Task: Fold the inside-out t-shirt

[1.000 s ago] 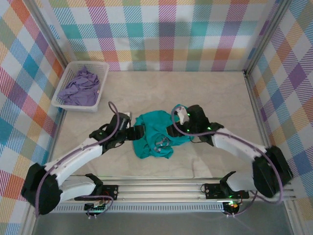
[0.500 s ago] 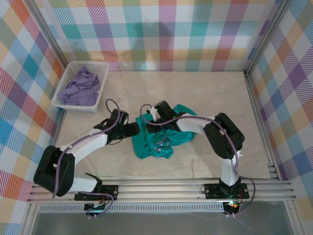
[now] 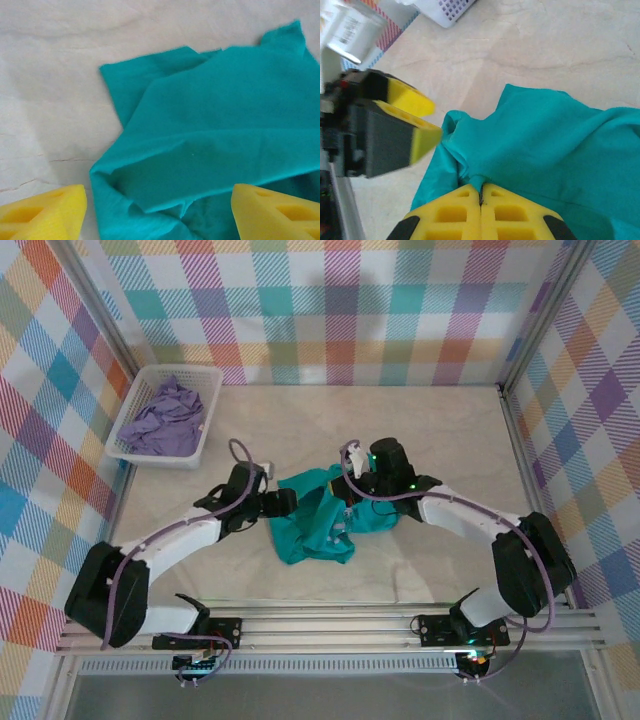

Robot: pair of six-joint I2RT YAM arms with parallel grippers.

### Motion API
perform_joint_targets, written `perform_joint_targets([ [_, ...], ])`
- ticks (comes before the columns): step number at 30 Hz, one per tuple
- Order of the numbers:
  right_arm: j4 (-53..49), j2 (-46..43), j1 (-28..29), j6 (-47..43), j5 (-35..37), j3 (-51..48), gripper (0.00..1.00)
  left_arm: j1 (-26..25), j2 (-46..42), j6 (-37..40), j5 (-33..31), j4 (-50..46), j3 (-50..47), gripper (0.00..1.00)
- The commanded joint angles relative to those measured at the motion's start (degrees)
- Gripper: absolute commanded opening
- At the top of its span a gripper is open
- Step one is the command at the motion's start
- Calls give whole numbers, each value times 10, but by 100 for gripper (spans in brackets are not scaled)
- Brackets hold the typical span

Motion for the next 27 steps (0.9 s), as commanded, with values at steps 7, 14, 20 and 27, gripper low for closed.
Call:
perform_joint_targets([
  [7,-66,-47,-46,6,-53,19,0,-27,53,73,-18,-8,28,77],
  [14,-101,-52,-51,-21,-179,69,0,-27,68,70,-46,-4,49,59],
  [20,-106,-78,-51,-13,-221,95,0,-21,38,69,-89,-23,59,21],
  [27,-136,-126,-20,-44,-209,78,4,10,-78,52,-141,-68,52,0],
])
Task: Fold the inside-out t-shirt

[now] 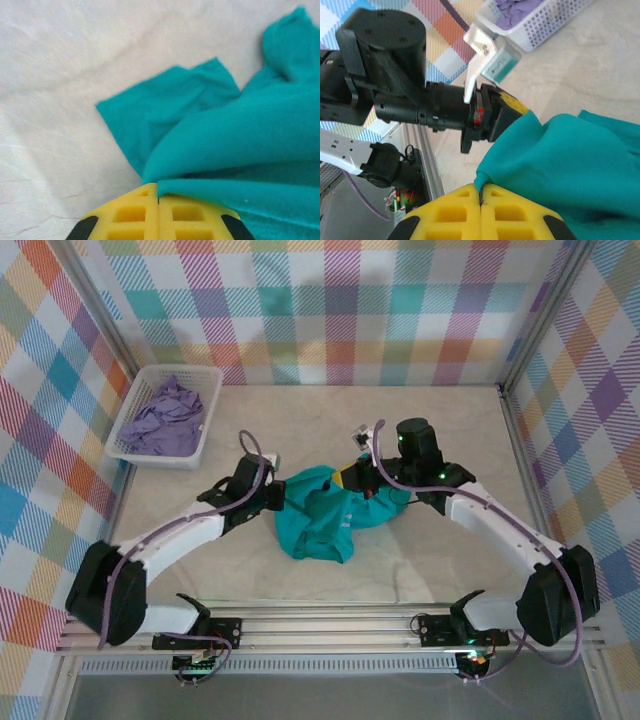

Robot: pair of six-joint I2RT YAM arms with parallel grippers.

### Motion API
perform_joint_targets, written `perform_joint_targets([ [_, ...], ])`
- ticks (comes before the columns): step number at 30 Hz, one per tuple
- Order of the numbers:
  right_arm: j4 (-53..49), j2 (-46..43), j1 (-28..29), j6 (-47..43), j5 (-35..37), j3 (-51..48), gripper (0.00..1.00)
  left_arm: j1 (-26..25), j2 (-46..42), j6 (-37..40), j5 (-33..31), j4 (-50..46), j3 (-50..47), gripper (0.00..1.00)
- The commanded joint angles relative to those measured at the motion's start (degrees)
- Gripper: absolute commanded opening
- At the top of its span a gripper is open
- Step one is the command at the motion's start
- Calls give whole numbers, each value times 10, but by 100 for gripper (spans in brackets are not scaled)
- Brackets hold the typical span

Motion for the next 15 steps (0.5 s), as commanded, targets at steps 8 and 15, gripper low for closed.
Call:
perform_joint_targets([
  [8,-79,-75,28,-46,168,-5,0,59,-186,-18,54,-117,37,0],
  [15,-110,-74,30,-67,176,-23,7,58,-209,-33,297,-95,36,0],
])
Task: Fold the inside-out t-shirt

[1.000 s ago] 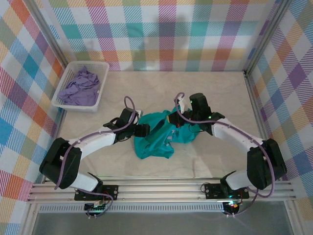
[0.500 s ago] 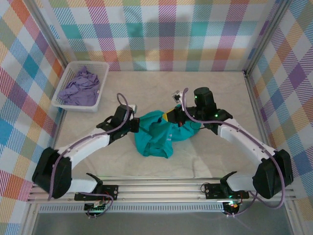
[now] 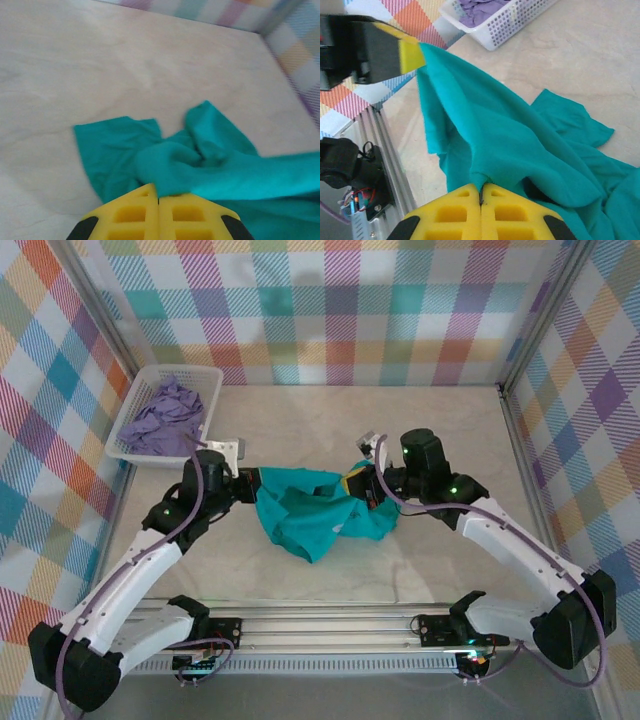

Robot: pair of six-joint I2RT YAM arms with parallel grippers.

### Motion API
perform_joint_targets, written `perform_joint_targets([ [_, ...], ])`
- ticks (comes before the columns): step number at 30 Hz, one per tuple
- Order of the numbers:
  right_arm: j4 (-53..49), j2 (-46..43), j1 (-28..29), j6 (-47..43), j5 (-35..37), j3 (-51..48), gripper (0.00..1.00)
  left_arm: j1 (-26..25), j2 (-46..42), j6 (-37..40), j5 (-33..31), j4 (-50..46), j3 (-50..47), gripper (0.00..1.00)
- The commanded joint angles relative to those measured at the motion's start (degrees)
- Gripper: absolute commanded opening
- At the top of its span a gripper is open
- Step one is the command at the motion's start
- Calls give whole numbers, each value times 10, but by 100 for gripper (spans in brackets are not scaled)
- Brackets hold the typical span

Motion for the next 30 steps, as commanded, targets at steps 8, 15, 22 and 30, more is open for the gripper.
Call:
perform_joint_targets([
  [8,2,-1,62,-134,165,-70,35,4,0,-12,212,7,22,0],
  [15,27,28,131,-238,198,-53,63,4,3,1,220,-14,40,0],
  [22,19,91,167,-325,255,0,76,4,11,6,222,-24,46,0],
  [30,44,194,175,-349,162,49,61,4,14,7,195,-40,53,0],
])
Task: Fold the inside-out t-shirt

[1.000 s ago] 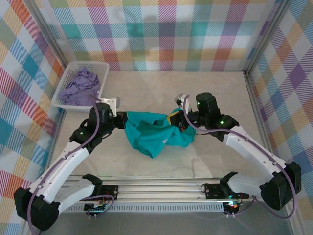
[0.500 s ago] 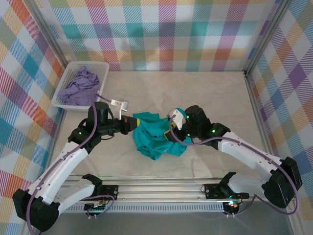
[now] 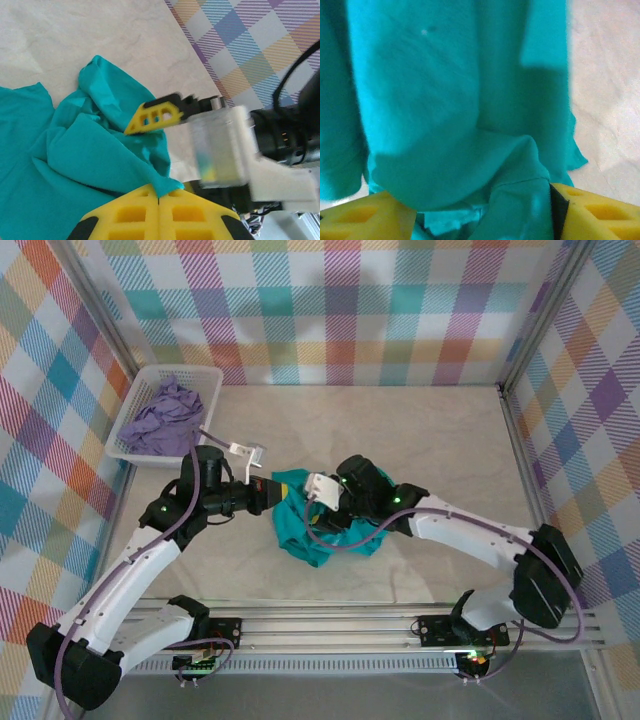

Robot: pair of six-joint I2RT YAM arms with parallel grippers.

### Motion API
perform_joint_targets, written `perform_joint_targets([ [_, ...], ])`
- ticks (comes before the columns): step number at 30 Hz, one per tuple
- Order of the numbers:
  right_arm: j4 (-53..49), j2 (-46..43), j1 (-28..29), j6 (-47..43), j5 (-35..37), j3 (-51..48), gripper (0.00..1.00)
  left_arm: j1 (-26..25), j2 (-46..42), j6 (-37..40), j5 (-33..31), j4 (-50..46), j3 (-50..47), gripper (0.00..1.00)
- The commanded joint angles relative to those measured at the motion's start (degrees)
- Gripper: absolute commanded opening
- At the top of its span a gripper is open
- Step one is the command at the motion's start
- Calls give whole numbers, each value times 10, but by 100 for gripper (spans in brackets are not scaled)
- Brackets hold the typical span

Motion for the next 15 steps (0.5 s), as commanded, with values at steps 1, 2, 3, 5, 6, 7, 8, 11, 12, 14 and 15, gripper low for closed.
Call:
perform_joint_targets([
  [1,16,28,3,-20,-69,24,60,4,-2,6,-20,-20,24,0],
  [2,15,32,3,-20,-79,27,62,4,-2,7,-27,-24,26,0],
  [3,11,34,3,-24,-77,28,65,4,0,7,-31,-29,27,0],
  [5,-10,32,4,-25,-16,34,70,4,3,8,-38,-37,32,0],
  [6,-25,25,3,-26,29,36,71,4,3,11,-40,-42,35,0],
  [7,-34,14,4,-28,59,33,73,4,3,12,-43,-47,37,0],
  [8,-40,-3,4,-34,85,24,74,4,2,15,-45,-51,38,0],
  [11,-48,-62,4,-52,88,-2,76,4,0,19,-50,-55,39,0],
  [12,-54,-76,4,-60,70,-5,76,4,0,19,-50,-55,40,0],
  [14,-61,-88,5,-68,49,-7,77,4,0,20,-48,-55,40,0],
  [15,-61,-88,5,-73,42,-5,77,4,1,21,-48,-56,41,0],
])
